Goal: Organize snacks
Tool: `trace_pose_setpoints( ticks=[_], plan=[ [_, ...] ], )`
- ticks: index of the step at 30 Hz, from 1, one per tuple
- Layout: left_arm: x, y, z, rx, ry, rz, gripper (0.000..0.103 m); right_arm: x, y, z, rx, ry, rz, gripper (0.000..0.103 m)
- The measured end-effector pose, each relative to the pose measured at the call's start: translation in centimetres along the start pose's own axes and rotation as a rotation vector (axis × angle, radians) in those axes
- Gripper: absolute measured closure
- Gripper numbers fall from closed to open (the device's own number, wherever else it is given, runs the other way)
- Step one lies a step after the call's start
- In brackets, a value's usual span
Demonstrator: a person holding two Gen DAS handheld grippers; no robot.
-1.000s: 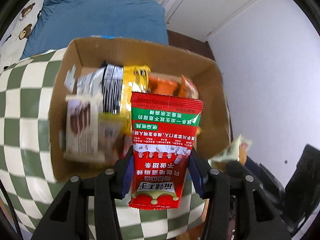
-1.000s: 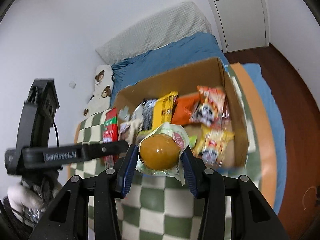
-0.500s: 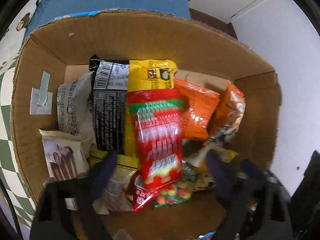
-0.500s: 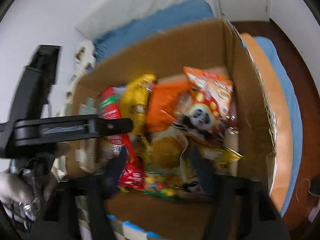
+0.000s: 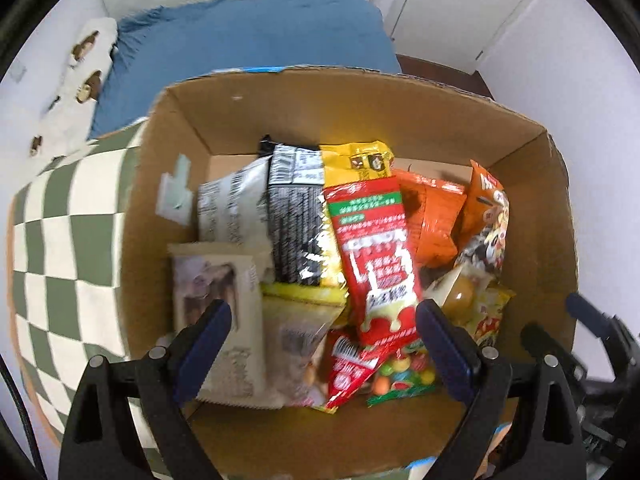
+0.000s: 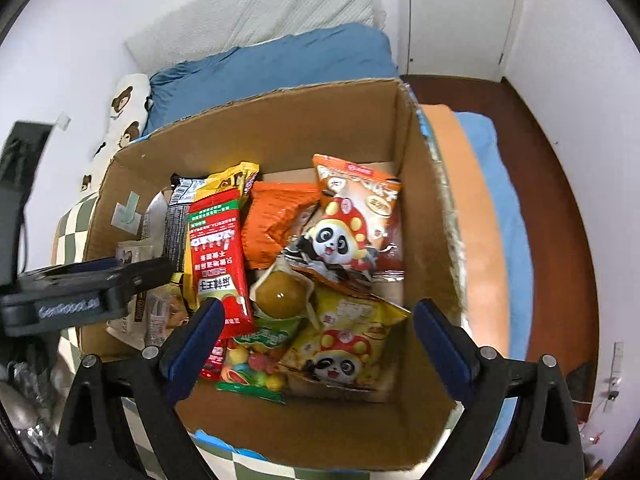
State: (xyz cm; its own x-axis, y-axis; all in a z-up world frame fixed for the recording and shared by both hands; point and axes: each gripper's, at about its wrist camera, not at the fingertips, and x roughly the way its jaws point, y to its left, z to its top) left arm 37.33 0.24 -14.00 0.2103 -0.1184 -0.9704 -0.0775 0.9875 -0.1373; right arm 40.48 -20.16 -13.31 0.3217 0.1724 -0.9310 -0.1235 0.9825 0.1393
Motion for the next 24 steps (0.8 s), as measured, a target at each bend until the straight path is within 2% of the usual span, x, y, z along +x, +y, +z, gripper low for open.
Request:
trace_pose_setpoints(
  ticks=[5, 9, 13, 18, 24],
  plan=[
    [-2.5, 0.8, -3.1, -0.005, -0.068, 0.018, 0.009, -1.4, 0.1, -1.0, 0.004, -0.03, -0.038, 0.006],
    [-3.4, 0.6, -3.3, 0.005, -0.106, 0.051, 0.009, -2.7, 0.4, -1.8, -0.014, -0.054, -0.064, 0.006],
    [-4.1, 0.5, -3.4, -0.005, -0.125, 0.053, 0.009, -3.8, 1.1, -2.3, -0.016, -0.078, -0.078, 0.006],
    [-5.9, 0.4, -4.2, -0.012, -0.175, 0.052, 0.009, -6.4, 1.8, -3.1, -0.022, -0.121, -0.071, 0.005],
    [-10.2, 0.1, -7.4, -0.011, -0.28, 0.07, 0.009, -11.0, 2.7, -5.6, -0.022, -0.205, -0.056, 0.005]
  ],
)
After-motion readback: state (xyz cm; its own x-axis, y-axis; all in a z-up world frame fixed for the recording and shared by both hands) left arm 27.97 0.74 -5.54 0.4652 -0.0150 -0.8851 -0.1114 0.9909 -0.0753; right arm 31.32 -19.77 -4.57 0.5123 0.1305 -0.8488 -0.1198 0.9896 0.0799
